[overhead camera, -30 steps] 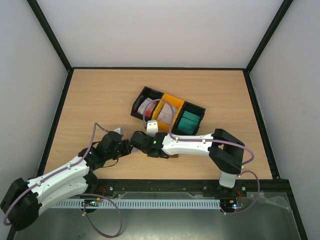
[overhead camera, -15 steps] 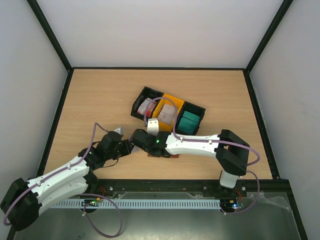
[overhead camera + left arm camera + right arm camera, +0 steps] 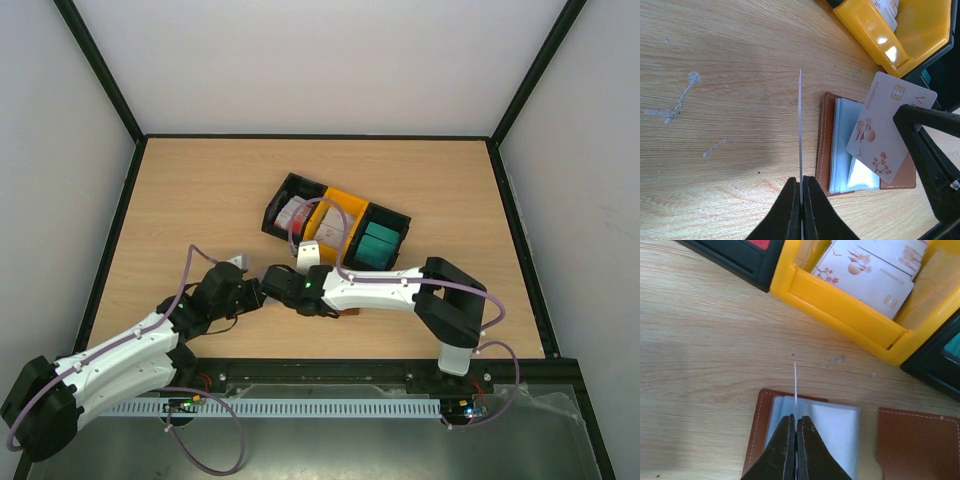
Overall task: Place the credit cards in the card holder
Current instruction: Insert the credit card into the card holder.
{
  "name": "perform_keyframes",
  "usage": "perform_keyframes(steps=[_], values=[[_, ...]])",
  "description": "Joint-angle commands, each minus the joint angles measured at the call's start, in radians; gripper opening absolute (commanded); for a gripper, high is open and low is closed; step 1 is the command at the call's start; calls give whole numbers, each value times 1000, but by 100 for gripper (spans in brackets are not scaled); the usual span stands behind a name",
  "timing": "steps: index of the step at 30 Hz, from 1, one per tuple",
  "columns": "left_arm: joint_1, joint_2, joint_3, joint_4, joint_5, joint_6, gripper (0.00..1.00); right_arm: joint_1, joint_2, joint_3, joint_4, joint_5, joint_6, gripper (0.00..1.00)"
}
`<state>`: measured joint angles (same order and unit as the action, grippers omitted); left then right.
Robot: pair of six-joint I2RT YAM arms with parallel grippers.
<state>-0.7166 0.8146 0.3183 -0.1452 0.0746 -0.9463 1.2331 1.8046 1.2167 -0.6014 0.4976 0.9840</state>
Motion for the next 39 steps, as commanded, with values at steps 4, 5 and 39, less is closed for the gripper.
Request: perform_keyframes(steps=[4, 5, 39], values=[[8, -3, -18, 13, 8, 9, 3, 9, 26, 49, -162, 149, 63, 2], [8, -3, -20, 15, 10, 9, 3, 9, 23, 51, -180, 159, 72, 2], [-4, 150, 35, 259, 258, 47, 3, -276, -661, -619, 303, -362, -141, 2]])
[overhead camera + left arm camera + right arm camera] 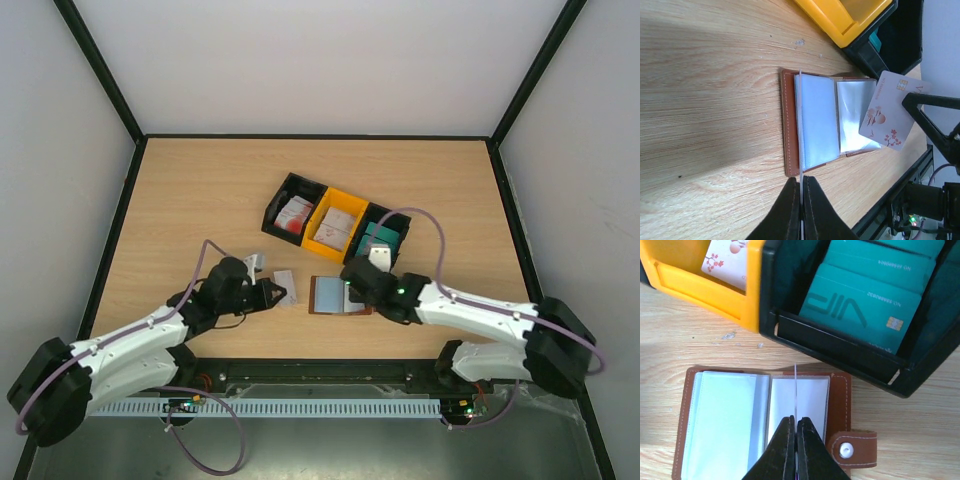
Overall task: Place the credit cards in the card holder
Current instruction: Insert the credit card into the card holder.
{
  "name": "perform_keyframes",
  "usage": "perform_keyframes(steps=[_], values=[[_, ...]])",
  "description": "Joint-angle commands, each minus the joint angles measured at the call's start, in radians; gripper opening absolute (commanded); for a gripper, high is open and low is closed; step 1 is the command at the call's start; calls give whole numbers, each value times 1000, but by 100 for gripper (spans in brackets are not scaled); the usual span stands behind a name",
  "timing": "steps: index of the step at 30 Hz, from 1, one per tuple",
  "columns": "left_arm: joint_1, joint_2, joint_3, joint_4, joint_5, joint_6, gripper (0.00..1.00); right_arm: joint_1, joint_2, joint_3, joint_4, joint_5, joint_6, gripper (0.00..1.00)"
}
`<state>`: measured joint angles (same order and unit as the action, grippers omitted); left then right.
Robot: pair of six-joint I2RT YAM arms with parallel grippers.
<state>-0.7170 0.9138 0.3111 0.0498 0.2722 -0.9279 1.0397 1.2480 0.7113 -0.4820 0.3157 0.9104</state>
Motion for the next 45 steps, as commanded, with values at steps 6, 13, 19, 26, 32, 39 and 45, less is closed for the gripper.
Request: perform_keyframes(steps=[6, 13, 19, 26, 32, 39, 45], values=[[-11, 174, 79, 126, 110, 44, 3, -171, -202, -235, 289, -335, -79, 2], [-32, 292, 121, 235, 207, 81, 3, -241, -254, -342, 433, -530, -38, 2], [-33, 390, 159, 209, 190, 109, 3, -319, -267, -409, 511, -605, -19, 2], [-33, 475, 162, 199, 192, 121, 3, -402, -280, -475, 634, -753, -7, 2], [-33, 504, 171, 164, 171, 139, 3, -419, -225, -477, 721, -826, 11, 2], [-33, 526, 171, 133, 141, 145, 3, -421, -139, -466, 726, -801, 5, 2], [-35, 527, 177, 87, 94, 160, 3, -423, -130, -451, 668, -749, -30, 2]])
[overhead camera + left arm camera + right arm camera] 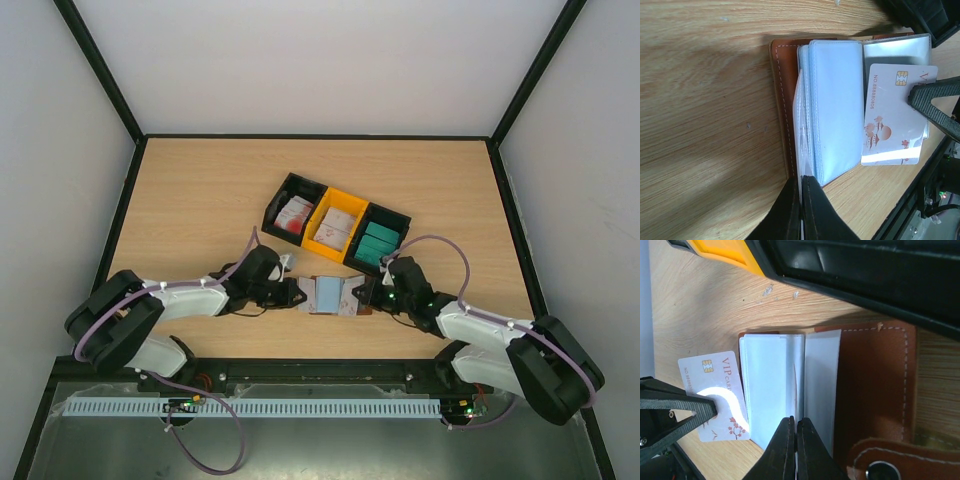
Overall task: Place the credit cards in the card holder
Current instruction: Insert the credit card into the card holder.
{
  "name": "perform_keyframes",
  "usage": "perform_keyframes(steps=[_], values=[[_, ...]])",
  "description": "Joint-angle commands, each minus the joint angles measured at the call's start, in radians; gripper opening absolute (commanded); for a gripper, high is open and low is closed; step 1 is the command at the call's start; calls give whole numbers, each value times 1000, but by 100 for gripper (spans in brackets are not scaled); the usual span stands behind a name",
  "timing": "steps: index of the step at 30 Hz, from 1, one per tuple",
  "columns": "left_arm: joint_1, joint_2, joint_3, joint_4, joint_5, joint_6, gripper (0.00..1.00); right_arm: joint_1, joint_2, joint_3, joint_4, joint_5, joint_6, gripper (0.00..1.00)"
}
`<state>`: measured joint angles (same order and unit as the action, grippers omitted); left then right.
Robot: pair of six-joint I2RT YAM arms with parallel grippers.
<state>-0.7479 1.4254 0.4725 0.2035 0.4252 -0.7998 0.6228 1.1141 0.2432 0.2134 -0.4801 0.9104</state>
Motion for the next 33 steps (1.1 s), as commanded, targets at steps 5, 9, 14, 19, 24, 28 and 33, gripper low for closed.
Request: perform_keyframes(steps=[5, 9, 14, 19, 24, 28, 33], values=[[-4, 18, 24, -104, -85, 47, 3, -38, 7, 36, -50, 33, -68, 2], [-4, 26, 29, -114, -91, 55, 3, -41, 70, 51, -6, -31, -73, 2], [-4, 29, 31, -124, -98, 57, 3, -41, 126, 35, 90, -98, -32, 2], [-4, 29, 29, -134, -103, 62, 3, -41, 133, 29, 104, -89, -20, 2], [-5, 21, 25, -146, -108, 68, 2, -41, 155, 32, 131, -63, 13, 2], [-4, 18, 24, -156, -114, 71, 2, -41, 191, 53, 148, -57, 23, 2], [-5, 14, 23, -172, -124, 76, 3, -41, 220, 75, 164, -60, 24, 2]])
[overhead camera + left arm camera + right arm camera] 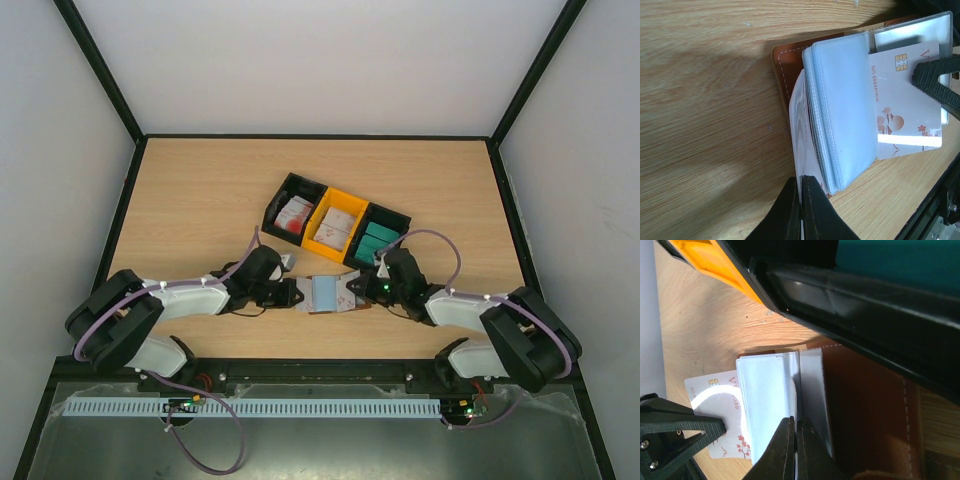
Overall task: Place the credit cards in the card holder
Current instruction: Insert the credit card into the card holder.
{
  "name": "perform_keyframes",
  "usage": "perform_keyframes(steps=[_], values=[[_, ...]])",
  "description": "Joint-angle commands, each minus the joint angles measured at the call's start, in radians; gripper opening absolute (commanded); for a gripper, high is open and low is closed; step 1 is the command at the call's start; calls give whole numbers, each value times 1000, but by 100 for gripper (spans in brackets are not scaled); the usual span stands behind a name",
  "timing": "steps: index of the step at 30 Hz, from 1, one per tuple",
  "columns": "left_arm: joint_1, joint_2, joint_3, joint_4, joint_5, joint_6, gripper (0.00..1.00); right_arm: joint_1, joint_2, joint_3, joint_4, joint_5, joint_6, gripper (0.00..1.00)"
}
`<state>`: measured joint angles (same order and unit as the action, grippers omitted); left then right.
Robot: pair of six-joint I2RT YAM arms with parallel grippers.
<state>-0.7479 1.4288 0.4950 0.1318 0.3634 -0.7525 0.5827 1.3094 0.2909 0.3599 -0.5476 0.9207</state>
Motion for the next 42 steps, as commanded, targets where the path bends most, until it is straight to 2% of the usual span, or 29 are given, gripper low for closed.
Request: perform_keyframes(steps=[1, 10, 19, 25, 31, 42], values=[[-4, 9, 0, -106, -69, 30, 2, -1, 31, 30, 19, 6, 12, 2], [-4, -9, 1, -148, -101, 38, 3, -1, 105, 64, 41, -20, -16, 2], [-4, -45, -23, -167, -102, 15, 2, -1, 98, 73, 56, -6, -45, 2], [-4, -108, -59, -170, -86, -7, 3, 30, 94, 26, 141, -7, 14, 2], [10, -155, -101, -186, -89, -19, 3, 109, 99, -6, 245, 64, 86, 2], [53, -175, -134, -216, -86, -2, 3, 109, 191, 57, 232, 73, 27, 2]])
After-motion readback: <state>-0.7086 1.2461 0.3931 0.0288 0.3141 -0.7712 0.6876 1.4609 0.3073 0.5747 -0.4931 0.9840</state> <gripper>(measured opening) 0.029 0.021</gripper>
